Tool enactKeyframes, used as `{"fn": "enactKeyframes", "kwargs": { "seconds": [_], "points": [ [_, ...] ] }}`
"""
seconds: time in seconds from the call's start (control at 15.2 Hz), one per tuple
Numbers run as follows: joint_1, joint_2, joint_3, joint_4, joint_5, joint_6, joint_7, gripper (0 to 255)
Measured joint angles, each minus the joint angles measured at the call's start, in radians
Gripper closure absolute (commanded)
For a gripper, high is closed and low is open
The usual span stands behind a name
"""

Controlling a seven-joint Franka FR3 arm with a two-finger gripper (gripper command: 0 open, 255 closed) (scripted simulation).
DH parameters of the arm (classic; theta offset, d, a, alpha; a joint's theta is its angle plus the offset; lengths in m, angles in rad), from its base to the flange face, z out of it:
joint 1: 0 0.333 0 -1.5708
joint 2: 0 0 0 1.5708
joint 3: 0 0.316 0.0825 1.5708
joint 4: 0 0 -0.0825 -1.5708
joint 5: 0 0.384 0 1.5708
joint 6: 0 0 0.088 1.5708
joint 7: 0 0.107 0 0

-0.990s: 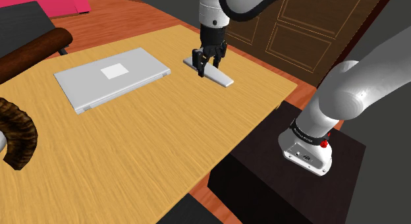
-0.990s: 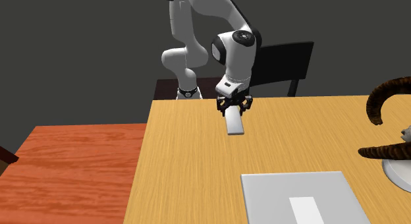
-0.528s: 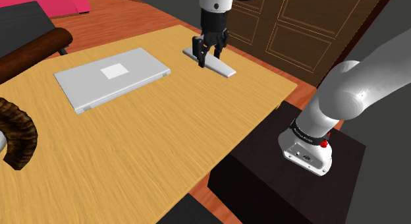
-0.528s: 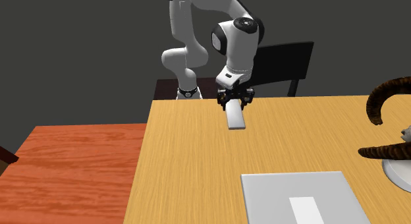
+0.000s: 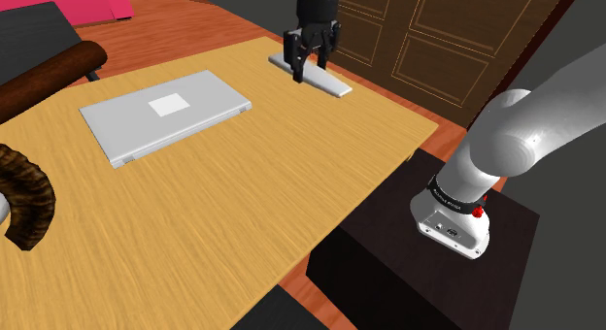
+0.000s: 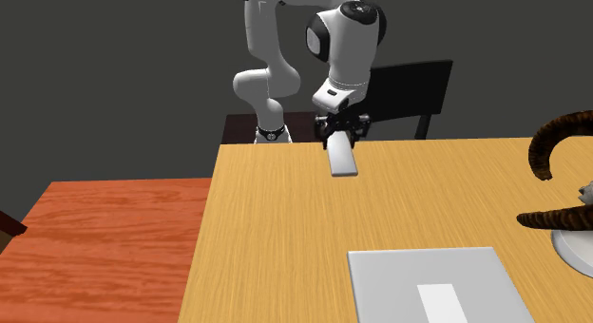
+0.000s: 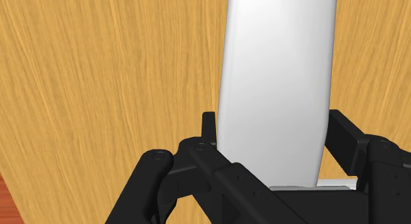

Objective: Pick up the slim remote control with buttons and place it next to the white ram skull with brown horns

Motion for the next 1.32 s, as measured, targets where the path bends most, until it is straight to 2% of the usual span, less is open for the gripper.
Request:
{"fn": "enactKeyframes", "kwargs": {
  "seconds": [1.32],
  "points": [
    [-0.013,0.027,-0.021,0.297,-0.021,-0.271,0.010,255]
  ]
}}
